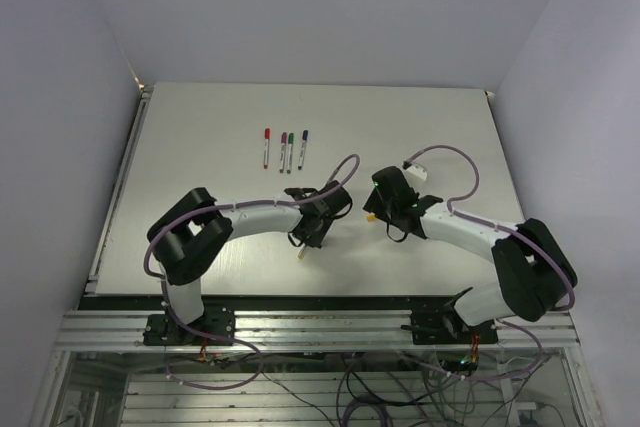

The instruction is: Insert the pens into the pen caps

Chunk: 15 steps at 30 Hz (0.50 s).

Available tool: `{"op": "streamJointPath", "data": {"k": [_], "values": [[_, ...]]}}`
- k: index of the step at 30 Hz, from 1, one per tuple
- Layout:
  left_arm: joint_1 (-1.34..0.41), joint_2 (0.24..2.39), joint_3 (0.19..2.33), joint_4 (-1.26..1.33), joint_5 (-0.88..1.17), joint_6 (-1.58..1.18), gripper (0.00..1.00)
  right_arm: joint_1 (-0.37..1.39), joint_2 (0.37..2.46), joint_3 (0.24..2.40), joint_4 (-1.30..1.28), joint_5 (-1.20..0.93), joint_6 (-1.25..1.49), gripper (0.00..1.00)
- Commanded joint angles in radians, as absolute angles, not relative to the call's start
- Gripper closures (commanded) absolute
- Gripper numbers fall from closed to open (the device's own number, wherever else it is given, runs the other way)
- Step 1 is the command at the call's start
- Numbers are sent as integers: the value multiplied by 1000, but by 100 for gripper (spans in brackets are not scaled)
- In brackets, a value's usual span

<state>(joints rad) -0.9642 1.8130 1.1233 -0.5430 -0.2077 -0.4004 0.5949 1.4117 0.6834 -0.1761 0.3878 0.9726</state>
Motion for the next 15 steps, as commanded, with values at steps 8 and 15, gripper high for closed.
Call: {"op": "streamJointPath", "data": {"k": [8, 15], "values": [[-907, 1740, 1061, -557, -272, -408, 93, 594, 1540, 833, -358, 407, 1039, 41], [-890, 1734, 1053, -541, -249, -401, 93, 593, 1569, 857, -411, 396, 1066, 41]]}}
